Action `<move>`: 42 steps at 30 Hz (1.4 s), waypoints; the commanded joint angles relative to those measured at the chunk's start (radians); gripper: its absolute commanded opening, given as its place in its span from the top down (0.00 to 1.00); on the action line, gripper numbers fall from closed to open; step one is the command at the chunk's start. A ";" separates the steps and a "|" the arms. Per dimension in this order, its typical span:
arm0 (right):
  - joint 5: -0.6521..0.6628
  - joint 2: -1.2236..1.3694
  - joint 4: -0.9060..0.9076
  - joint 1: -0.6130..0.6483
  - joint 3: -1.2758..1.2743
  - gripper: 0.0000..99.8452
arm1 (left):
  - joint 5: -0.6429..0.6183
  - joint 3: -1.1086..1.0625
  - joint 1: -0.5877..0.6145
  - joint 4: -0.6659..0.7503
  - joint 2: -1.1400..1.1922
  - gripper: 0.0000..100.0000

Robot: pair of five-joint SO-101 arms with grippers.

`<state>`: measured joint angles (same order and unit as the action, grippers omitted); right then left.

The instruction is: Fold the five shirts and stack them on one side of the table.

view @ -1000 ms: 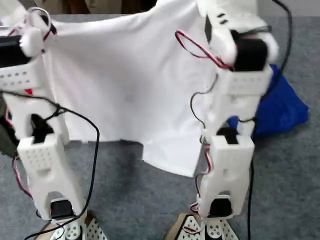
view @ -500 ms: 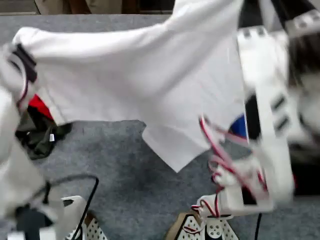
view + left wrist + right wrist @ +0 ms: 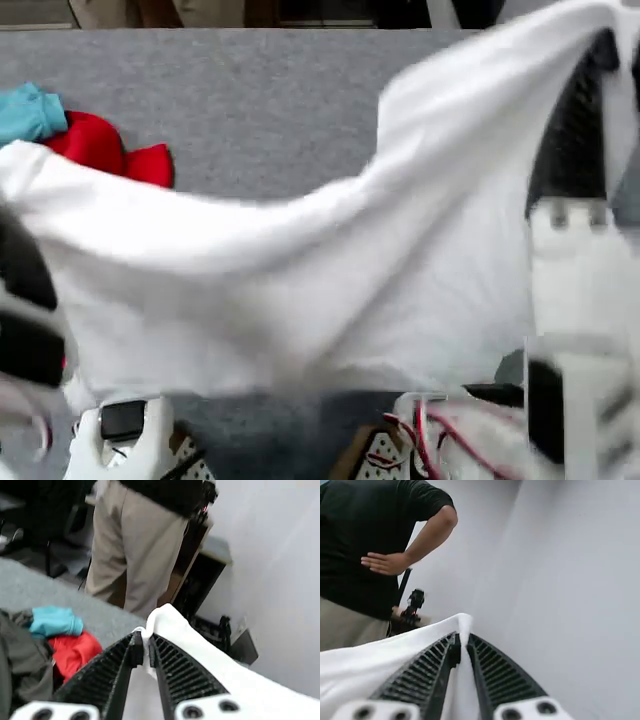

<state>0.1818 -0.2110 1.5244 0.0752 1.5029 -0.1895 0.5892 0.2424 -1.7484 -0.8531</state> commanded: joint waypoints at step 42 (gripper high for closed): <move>0.195 0.771 0.164 0.073 -0.173 1.00 | 0.163 -0.236 -0.043 0.172 0.963 0.98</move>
<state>0.3445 0.5685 1.6042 0.1458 1.2574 -0.0821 0.3222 0.2470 -1.5090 0.1181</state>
